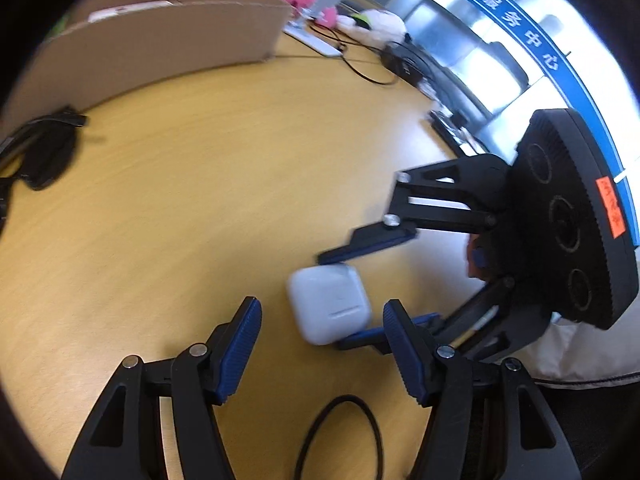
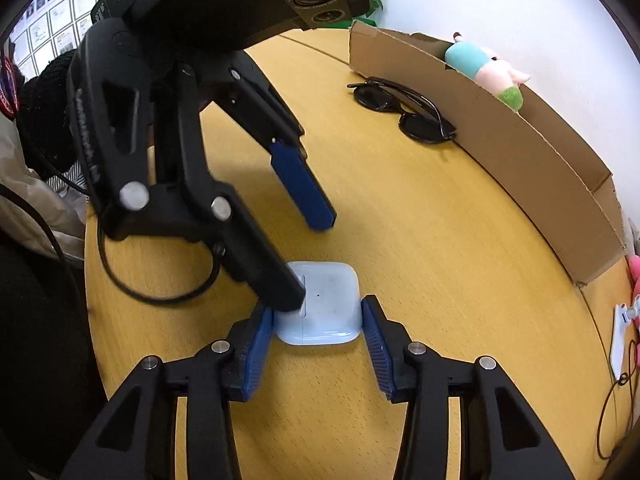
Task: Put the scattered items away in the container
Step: 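Pass the earbud case from the right gripper into the left gripper, then carry the earbud case with the left gripper over the box and release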
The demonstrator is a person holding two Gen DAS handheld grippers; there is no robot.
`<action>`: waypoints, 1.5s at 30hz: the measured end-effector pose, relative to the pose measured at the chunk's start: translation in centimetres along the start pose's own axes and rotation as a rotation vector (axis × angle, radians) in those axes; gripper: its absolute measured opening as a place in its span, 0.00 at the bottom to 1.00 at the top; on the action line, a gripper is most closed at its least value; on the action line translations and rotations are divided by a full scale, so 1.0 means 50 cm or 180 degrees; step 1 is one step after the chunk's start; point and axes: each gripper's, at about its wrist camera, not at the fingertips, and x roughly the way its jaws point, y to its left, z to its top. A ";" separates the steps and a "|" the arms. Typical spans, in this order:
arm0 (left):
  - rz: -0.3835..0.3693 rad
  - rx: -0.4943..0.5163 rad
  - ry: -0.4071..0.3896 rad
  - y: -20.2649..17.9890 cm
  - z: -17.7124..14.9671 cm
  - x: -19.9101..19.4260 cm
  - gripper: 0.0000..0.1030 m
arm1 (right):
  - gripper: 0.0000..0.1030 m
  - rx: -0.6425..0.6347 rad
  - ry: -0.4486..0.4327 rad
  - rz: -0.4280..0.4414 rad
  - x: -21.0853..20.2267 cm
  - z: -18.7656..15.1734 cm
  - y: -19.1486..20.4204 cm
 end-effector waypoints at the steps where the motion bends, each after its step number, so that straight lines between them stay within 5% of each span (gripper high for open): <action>1: -0.0006 -0.0013 0.0012 -0.001 0.003 0.003 0.58 | 0.46 -0.0008 -0.0016 0.0003 0.001 0.000 0.002; 5: -0.0052 -0.0067 0.0089 -0.004 0.004 0.010 0.52 | 0.46 -0.0119 -0.0076 -0.0048 0.007 0.010 0.018; 7: 0.0091 -0.0067 0.0096 -0.002 0.003 0.008 0.40 | 0.46 -0.0161 -0.0096 -0.0091 0.003 0.011 0.024; 19: 0.0293 -0.0061 -0.0119 0.001 0.037 -0.046 0.38 | 0.46 -0.0254 -0.0212 -0.0198 -0.012 0.059 0.008; 34: 0.0849 0.0237 -0.0744 0.029 0.217 -0.264 0.38 | 0.45 -0.0768 -0.0550 -0.0673 -0.097 0.298 -0.109; 45: 0.1152 0.0323 -0.0845 0.134 0.367 -0.357 0.38 | 0.45 -0.0828 -0.0678 -0.0703 -0.071 0.469 -0.274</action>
